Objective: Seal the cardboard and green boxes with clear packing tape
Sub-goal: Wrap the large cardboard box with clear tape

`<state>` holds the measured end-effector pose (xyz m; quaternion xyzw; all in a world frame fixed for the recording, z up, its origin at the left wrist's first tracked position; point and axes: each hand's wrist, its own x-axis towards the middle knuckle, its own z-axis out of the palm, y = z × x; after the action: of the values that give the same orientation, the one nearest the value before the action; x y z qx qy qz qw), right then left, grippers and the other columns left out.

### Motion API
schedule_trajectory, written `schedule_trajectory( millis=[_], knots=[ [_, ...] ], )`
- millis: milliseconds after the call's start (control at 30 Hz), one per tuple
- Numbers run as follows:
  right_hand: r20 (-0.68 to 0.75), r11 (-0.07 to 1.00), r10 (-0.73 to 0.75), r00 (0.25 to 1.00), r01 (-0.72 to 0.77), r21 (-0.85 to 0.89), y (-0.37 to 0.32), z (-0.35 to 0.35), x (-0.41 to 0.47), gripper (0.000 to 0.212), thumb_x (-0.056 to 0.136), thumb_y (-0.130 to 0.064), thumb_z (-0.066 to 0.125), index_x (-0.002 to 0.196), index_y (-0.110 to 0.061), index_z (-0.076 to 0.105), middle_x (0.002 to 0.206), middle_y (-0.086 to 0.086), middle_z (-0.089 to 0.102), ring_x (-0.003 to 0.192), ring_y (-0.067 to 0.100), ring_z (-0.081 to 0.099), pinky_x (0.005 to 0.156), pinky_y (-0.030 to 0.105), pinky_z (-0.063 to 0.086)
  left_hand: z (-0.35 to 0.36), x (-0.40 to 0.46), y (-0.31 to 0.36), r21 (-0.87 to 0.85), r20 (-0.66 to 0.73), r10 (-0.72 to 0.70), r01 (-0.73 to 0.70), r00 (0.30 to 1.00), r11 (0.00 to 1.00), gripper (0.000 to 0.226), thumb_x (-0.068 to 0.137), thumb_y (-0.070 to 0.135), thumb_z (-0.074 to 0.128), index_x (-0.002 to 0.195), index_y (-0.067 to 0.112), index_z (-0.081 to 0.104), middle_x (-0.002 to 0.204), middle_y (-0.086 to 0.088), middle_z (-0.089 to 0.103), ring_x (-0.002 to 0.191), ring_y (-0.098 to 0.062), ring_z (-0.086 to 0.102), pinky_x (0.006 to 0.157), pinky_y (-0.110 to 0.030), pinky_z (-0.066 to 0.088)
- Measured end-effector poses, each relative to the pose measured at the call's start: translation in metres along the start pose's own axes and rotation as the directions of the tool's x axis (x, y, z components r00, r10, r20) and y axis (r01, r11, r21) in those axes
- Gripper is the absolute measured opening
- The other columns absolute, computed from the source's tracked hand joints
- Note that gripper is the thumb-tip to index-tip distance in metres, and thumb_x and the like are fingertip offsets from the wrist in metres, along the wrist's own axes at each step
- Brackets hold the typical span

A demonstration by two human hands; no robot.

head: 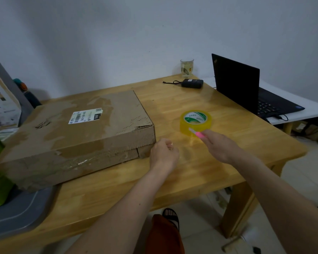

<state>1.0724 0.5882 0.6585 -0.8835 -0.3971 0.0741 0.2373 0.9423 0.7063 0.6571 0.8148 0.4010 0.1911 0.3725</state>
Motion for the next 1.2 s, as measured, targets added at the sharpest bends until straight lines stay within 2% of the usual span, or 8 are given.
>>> schedule_trajectory(
  millis=[100, 267, 400, 533, 800, 933, 1000, 1200],
  knots=[
    [-0.08, 1.0, -0.013, 0.997, 0.011, -0.029, -0.003, 0.004, 0.004, 0.035, 0.103, -0.039, 0.031, 0.108, -0.014, 0.055, 0.101, 0.008, 0.057, 0.086, 0.026, 0.053, 0.073, 0.041, 0.045, -0.001, 0.0, -0.001, -0.008, 0.011, 0.01, -0.01, 1.0, 1.0, 0.034, 0.095, 0.023, 0.058, 0.127, 0.013, 0.059, 0.118, 0.002, 0.063, 0.109, -0.015, 0.059, 0.089, -0.025, 0.046],
    [-0.218, 0.99, 0.041, 0.975, -0.07, -0.126, -0.009, 0.0, 0.008, 0.041, 0.105, -0.036, 0.028, 0.131, -0.02, 0.056, 0.117, 0.013, 0.058, 0.114, 0.032, 0.046, 0.086, 0.044, 0.045, 0.0, -0.001, -0.005, -0.012, 0.022, 0.017, -0.017, 1.0, 1.0, 0.032, 0.096, 0.023, 0.059, 0.127, 0.014, 0.06, 0.108, 0.006, 0.058, 0.108, -0.014, 0.058, 0.087, -0.022, 0.044],
    [-0.138, 0.99, 0.062, 0.989, -0.078, -0.118, -0.01, -0.001, 0.017, 0.037, 0.104, -0.032, 0.035, 0.117, -0.011, 0.063, 0.126, 0.017, 0.049, 0.118, 0.031, 0.035, 0.093, 0.042, 0.035, -0.002, 0.002, -0.005, -0.032, 0.006, 0.022, -0.021, 1.0, 0.999, 0.031, 0.095, 0.022, 0.059, 0.125, 0.013, 0.061, 0.108, 0.005, 0.061, 0.105, -0.013, 0.058, 0.085, -0.02, 0.042],
    [-0.161, 0.995, 0.024, 0.987, -0.038, -0.087, -0.011, 0.002, 0.019, 0.025, 0.1, -0.029, 0.049, 0.106, -0.012, 0.065, 0.155, 0.003, 0.029, 0.14, 0.025, 0.021, 0.104, 0.041, 0.033, -0.005, 0.003, -0.009, -0.053, -0.014, 0.023, -0.024, 1.0, 0.998, 0.028, 0.096, 0.021, 0.059, 0.123, 0.013, 0.063, 0.111, 0.003, 0.063, 0.097, -0.009, 0.055, 0.085, -0.02, 0.043],
    [-0.036, 0.984, -0.017, 0.999, 0.01, -0.178, -0.004, 0.003, 0.018, 0.012, 0.1, -0.023, 0.048, 0.088, -0.019, 0.048, 0.158, -0.005, 0.027, 0.145, 0.018, 0.017, 0.109, 0.045, 0.036, -0.007, 0.003, -0.012, -0.06, -0.083, 0.006, -0.011, 0.997, 0.998, 0.025, 0.098, 0.02, 0.056, 0.119, 0.014, 0.068, 0.113, 0.004, 0.067, 0.098, -0.008, 0.056, 0.085, -0.019, 0.042],
    [-0.048, 0.966, -0.031, 0.998, 0.017, -0.258, -0.012, 0.011, 0.02, 0.011, 0.1, -0.021, 0.048, 0.103, -0.014, 0.056, 0.157, -0.003, 0.029, 0.143, 0.021, 0.019, 0.103, 0.044, 0.041, -0.004, -0.001, -0.017, -0.088, -0.187, -0.027, 0.011, 0.982, 0.996, 0.016, 0.096, 0.019, 0.058, 0.102, 0.017, 0.072, 0.092, 0.01, 0.063, 0.089, -0.007, 0.057, 0.078, -0.019, 0.04],
    [-0.065, 0.958, -0.03, 0.997, 0.01, -0.288, -0.016, 0.017, 0.022, 0.018, 0.1, -0.019, 0.048, 0.113, -0.01, 0.057, 0.157, -0.002, 0.029, 0.142, 0.022, 0.02, 0.102, 0.044, 0.043, -0.004, -0.001, -0.02, -0.093, -0.206, -0.033, 0.014, 0.978, 0.996, 0.015, 0.096, 0.022, 0.059, 0.098, 0.018, 0.073, 0.093, 0.009, 0.066, 0.088, -0.007, 0.058, 0.078, -0.019, 0.041],
    [-0.115, 0.94, 0.003, 0.993, -0.042, -0.339, -0.024, 0.023, 0.023, 0.021, 0.1, -0.019, 0.048, 0.118, -0.012, 0.057, 0.155, -0.001, 0.032, 0.14, 0.025, 0.024, 0.093, 0.043, 0.047, -0.005, 0.0, -0.022, -0.117, -0.204, -0.018, -0.006, 0.979, 0.993, 0.017, 0.095, 0.02, 0.061, 0.094, 0.014, 0.077, 0.09, 0.006, 0.072, 0.084, -0.008, 0.062, 0.076, -0.02, 0.044]
  ],
)
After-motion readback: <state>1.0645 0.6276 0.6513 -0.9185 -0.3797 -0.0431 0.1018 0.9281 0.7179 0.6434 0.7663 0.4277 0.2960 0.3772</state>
